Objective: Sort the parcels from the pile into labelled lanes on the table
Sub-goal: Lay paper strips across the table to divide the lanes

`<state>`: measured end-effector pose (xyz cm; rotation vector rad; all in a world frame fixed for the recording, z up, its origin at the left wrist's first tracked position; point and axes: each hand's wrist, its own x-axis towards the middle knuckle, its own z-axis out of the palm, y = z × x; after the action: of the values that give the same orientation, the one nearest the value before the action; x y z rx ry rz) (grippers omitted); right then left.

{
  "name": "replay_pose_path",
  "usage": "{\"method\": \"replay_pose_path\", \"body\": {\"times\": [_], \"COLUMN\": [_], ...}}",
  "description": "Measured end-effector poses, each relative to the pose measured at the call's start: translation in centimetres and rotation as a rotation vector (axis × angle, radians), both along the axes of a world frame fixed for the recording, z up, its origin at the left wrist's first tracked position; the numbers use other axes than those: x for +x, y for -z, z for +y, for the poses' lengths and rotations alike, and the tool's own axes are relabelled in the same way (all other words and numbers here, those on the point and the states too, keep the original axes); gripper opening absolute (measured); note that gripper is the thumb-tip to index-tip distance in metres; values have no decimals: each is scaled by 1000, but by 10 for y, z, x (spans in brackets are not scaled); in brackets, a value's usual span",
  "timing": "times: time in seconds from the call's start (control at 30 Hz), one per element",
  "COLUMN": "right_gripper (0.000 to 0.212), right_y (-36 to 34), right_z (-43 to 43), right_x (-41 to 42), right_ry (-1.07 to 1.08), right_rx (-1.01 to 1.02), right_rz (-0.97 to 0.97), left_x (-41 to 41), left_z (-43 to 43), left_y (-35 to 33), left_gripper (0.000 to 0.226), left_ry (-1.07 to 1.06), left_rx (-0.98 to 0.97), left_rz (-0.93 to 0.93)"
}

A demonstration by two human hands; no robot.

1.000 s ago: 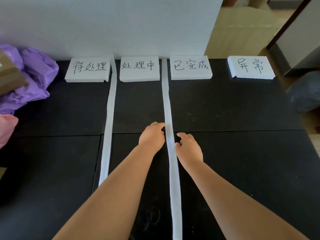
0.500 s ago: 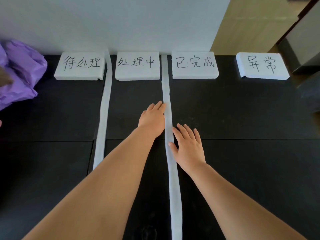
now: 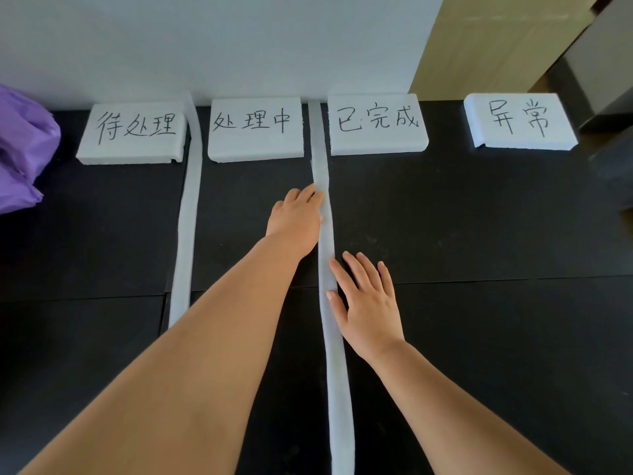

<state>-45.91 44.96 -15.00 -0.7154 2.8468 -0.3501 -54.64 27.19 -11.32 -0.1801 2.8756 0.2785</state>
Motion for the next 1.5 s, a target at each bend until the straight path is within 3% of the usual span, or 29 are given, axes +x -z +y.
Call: {"method": "replay_pose_path", "body": {"times": [0.43, 0.77, 0.93, 1.1, 1.5], "right_gripper": [50, 52, 55, 56, 58], "right_y": [8, 9, 8, -6, -35], "right_z": [1, 0, 0, -6, 8], "right_x": [2, 1, -1, 0, 88], "right_ry": [0, -10, -26, -25, 80], "right_rx": [4, 44, 69, 127, 186], "right_rz": [39, 41, -5, -120, -261], "left_x": [-52, -58, -27, 22, 160], "left_z": [-13, -6, -3, -15, 2], "left_y": [2, 0, 0, -12, -32], "left_gripper": [78, 80, 61, 64, 55], "left_ry": [84, 43, -4, -139, 24], "left_rx": [31, 55, 53, 83, 99], "left_rz": [-231, -195, -47, -52, -94]}}
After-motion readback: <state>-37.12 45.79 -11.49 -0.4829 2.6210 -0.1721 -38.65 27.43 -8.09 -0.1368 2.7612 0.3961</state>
